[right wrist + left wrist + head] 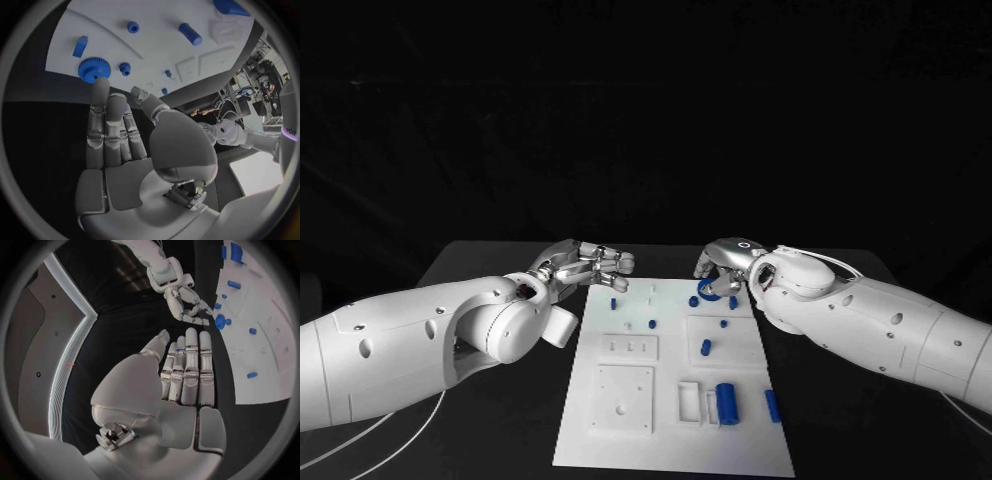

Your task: Assemble the parts on the task board

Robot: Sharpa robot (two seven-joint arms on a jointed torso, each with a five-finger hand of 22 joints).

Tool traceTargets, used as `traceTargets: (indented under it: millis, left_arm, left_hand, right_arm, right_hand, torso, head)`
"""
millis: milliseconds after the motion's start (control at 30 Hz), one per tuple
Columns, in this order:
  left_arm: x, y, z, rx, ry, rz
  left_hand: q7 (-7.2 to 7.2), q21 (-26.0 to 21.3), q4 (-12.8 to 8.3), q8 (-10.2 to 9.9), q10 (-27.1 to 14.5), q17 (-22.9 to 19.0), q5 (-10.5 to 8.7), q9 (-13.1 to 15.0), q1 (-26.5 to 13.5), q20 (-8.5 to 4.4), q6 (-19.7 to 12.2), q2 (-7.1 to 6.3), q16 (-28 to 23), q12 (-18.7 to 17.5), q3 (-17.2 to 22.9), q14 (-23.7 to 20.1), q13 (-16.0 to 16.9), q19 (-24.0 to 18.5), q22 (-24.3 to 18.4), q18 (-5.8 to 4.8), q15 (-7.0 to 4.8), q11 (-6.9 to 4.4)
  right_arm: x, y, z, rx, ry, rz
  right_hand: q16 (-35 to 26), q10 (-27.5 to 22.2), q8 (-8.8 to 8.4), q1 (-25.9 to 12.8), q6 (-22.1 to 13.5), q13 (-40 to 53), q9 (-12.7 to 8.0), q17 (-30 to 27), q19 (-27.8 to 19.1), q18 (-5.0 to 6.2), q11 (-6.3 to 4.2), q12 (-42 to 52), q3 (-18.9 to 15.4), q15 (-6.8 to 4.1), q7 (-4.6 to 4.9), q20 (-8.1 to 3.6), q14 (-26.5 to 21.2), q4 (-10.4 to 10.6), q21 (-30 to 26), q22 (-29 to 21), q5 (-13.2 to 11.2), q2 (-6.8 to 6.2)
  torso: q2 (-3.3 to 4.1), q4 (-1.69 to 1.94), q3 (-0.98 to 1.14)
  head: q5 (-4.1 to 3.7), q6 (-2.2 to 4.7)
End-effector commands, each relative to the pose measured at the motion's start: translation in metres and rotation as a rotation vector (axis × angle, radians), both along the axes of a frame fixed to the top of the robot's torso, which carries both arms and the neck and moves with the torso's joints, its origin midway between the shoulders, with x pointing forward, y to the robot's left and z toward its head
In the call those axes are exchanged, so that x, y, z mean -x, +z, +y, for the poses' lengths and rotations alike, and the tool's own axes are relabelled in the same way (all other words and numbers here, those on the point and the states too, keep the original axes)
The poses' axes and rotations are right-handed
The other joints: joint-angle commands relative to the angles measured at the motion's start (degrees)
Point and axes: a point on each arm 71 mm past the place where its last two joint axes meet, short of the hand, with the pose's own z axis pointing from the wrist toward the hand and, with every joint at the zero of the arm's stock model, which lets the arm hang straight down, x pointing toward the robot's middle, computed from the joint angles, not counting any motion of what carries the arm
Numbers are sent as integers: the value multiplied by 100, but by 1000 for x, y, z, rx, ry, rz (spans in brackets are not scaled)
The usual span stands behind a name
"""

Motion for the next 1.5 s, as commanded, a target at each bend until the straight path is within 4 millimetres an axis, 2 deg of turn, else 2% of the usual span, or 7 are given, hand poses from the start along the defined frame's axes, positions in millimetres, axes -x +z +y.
traceTargets:
  millis: [33,233,633,833,1033,1333,1500]
  left_arm:
    - [3,2,-4,6,-34,-9]
    - [7,3,-7,6,-46,-7]
    - [8,6,-8,4,-54,-10]
    - [8,7,-8,2,-55,-13]
    - [8,9,-6,-1,-53,-16]
    - [7,9,-4,-4,-50,-17]
    - [6,9,-4,-4,-49,-17]
  left_hand:
    - [6,-87,15,6,-38,-10,-19,-8,-53,9,-36,-17,-113,-14,30,95,-5,84,-63,-17,3,-6]
    - [7,-105,26,6,-57,-1,-28,-10,-64,12,-43,-25,-125,-15,19,100,-5,93,-77,-20,5,0]
    - [6,-129,47,7,-75,22,-48,-10,-64,10,-45,-32,-121,-13,1,119,-4,129,-102,-18,2,4]
    - [6,-129,48,7,-74,23,-48,-10,-63,9,-45,-31,-120,-13,1,121,-4,131,-102,-18,1,4]
    - [6,-143,58,8,-76,34,-58,-9,-61,9,-44,-36,-119,-14,-10,112,-4,137,-114,-22,3,4]
    - [7,-156,70,7,-82,42,-68,-10,-61,10,-45,-40,-119,-13,-21,108,-4,144,-125,-24,4,7]
    - [7,-156,70,7,-82,42,-68,-10,-61,10,-45,-40,-119,-13,-21,108,-4,144,-125,-24,4,7]
  right_arm:
    - [-1,0,3,67,-11,-34]
    - [-2,-2,8,87,-4,-41]
    - [-3,-6,11,125,1,-21]
    - [-3,-9,11,141,0,-7]
    - [-2,-13,11,154,3,7]
    - [-1,-16,11,162,7,17]
    - [0,-16,11,162,9,14]
  right_hand:
    - [28,-48,-5,-24,-36,5,-9,-15,-5,73,-9,21,36,32,13,36,-17,15,-16,22,-43,-54]
    - [50,-34,-11,-25,-30,4,-10,-50,-3,60,-11,18,70,39,15,37,-15,22,-39,70,-73,-79]
    - [105,-2,-3,-34,3,5,-8,-96,0,58,-16,22,169,36,9,29,-29,21,-75,198,-91,-78]
    - [116,19,-3,-47,26,5,-7,-104,2,54,-23,21,189,33,4,26,-31,23,-86,228,-98,-75]
    - [132,61,-4,-64,63,4,-8,-112,5,41,-33,20,233,25,-1,12,-32,17,-103,274,-102,-71]
    - [156,236,-2,-113,189,5,-5,-121,-1,-6,-77,19,392,-10,-11,-40,-43,9,-123,387,-124,-35]
    - [159,420,2,-119,317,8,1,-122,-17,-47,-128,20,526,-47,-30,-82,-45,16,-123,440,-259,21]
  torso:
    - [79,35,3]
    - [151,64,10]
    - [258,92,23]
    - [301,114,26]
    - [345,112,47]
    - [401,120,53]
    - [424,120,61]
  head:
    - [-15,8]
    - [-52,24]
    - [-80,68]
    - [-102,56]
    - [-96,77]
    - [-102,132]
    - [-96,156]
